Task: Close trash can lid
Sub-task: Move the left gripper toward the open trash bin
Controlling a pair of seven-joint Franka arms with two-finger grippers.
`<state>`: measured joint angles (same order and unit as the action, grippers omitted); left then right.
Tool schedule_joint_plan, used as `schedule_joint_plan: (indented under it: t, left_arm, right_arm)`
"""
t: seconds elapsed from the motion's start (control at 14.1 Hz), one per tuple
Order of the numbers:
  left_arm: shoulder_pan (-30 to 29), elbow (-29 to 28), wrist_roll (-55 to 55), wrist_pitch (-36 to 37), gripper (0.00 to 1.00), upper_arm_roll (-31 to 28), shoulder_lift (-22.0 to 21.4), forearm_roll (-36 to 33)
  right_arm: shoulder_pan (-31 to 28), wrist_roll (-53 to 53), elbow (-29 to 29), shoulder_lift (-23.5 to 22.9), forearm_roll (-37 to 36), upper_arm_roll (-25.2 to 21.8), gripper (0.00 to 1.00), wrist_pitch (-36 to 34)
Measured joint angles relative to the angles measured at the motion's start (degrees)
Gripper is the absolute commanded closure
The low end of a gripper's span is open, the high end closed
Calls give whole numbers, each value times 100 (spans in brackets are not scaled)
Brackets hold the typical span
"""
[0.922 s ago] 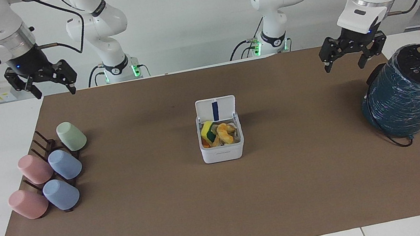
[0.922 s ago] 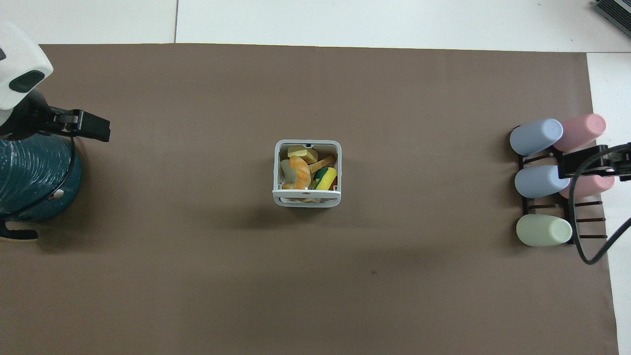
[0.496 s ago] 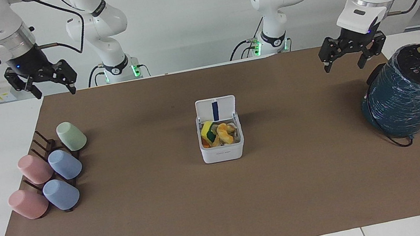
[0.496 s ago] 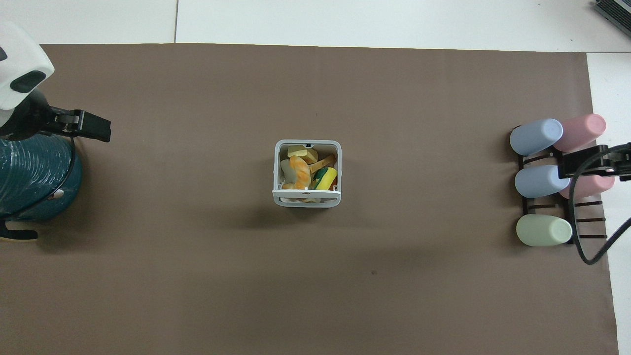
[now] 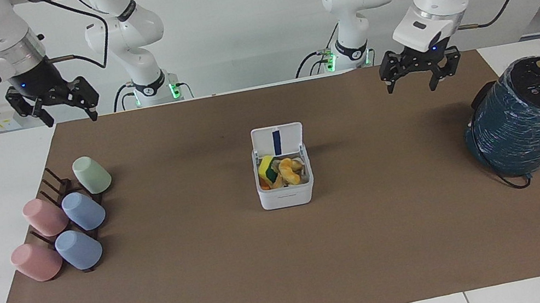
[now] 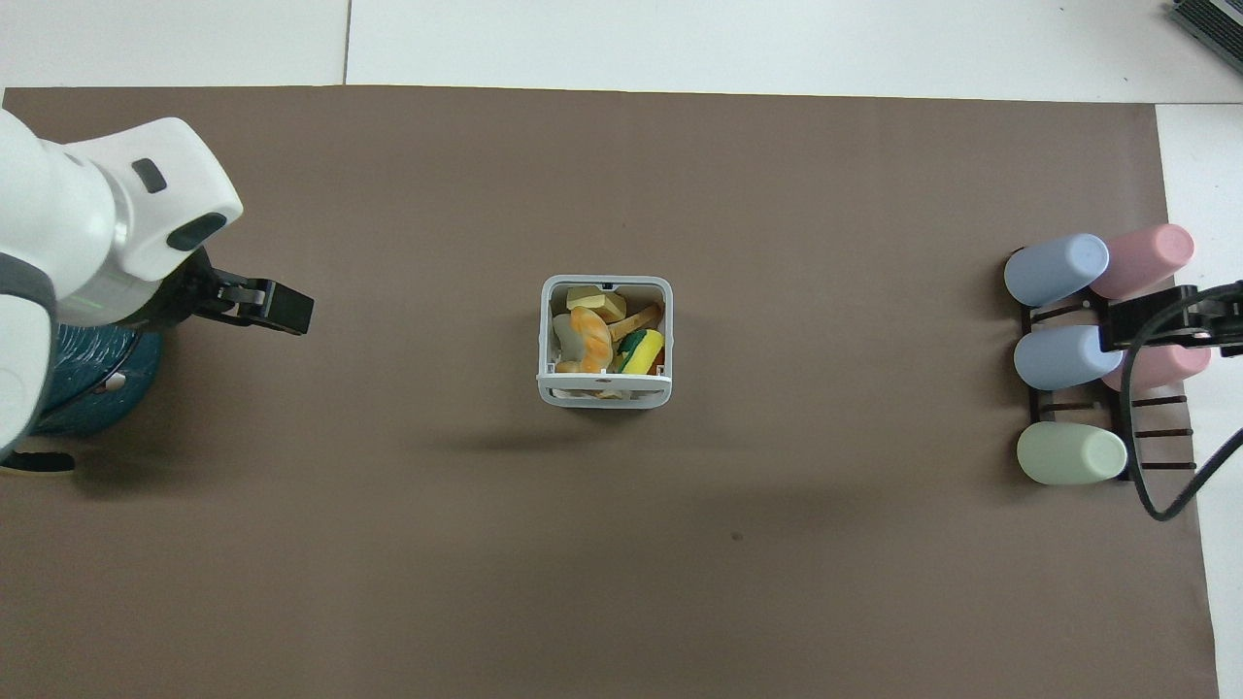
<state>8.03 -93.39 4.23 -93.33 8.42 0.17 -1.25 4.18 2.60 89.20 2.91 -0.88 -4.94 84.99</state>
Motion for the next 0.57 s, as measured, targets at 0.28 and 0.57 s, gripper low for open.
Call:
schedule_joint_plan:
  t: [0.28,0.57]
  left_arm:
    - [826,-482,1587,-291,0,31,-262,10]
    - [1362,-1077,2462,-1003,15,45,-485,370]
  right_arm:
    - [0,0,0,0,0,0,0,0]
    - [0,0,0,0,0,0,0,0]
